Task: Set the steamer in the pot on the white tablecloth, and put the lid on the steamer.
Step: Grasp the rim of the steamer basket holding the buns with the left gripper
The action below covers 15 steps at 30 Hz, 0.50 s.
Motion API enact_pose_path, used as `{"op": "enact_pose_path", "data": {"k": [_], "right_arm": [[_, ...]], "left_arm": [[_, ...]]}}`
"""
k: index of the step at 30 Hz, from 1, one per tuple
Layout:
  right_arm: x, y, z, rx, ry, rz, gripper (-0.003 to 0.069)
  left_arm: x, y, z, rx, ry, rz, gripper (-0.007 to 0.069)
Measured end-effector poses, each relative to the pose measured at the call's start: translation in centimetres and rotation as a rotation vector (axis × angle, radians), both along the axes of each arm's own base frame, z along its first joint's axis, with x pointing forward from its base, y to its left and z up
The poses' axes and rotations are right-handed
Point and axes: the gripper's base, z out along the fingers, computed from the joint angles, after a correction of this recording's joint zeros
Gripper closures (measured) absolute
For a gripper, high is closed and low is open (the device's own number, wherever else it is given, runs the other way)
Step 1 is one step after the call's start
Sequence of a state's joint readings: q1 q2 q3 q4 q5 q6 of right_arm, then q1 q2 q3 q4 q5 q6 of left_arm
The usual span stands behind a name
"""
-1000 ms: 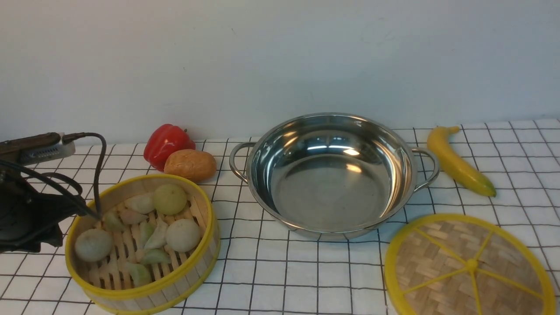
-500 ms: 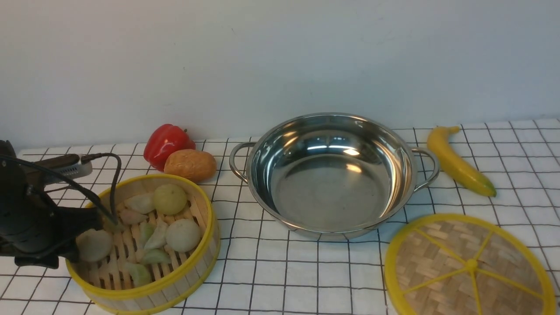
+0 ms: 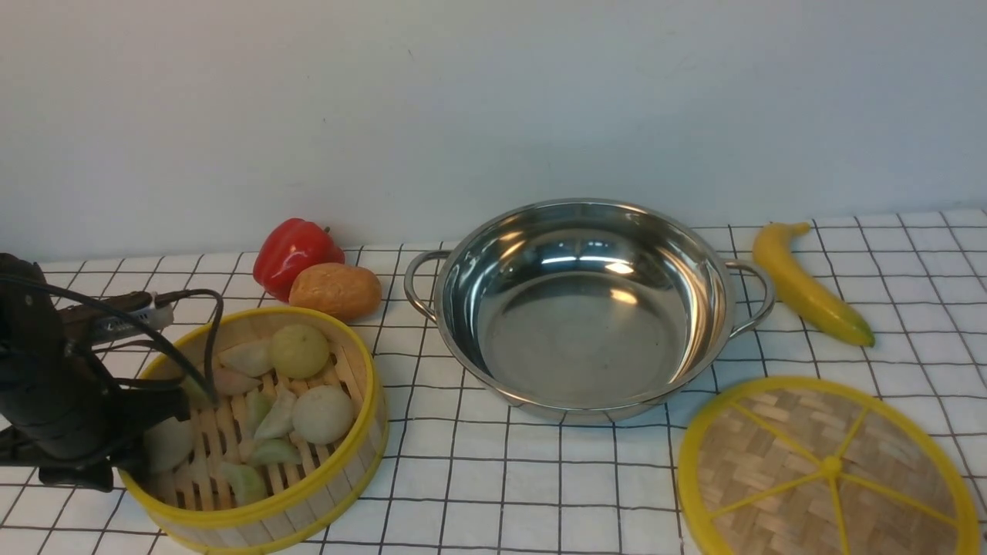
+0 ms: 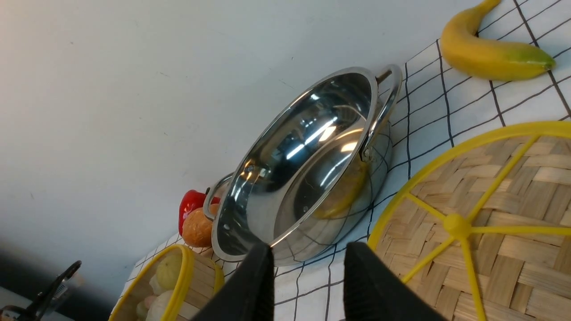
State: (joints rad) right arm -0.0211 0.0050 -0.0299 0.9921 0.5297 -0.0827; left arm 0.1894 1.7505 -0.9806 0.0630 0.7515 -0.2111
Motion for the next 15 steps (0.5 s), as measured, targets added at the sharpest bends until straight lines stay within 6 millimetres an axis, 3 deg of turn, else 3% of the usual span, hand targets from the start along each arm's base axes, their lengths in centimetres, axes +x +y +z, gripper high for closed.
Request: {"op": "enact_pose_path", "data": {"k": [4,12,15], "right_arm": [[0.00,0.00,0.00,0.000,0.000,0.000,0.0417],[0.00,0.00,0.00,0.001,0.000,0.000,0.0417],[-0.01,0.04,0.05,0.016,0.000,0.002,0.0417]], "left_arm": [[0.02,0.00,-0.13,-0.001,0.004,0.001,0.0411],[0.29,0.20,-0.07,0.028,-0.022,-0.005,0.0589],[0.24,0.35,-0.07,0.048,-0.014,-0.029,0.0589]]}}
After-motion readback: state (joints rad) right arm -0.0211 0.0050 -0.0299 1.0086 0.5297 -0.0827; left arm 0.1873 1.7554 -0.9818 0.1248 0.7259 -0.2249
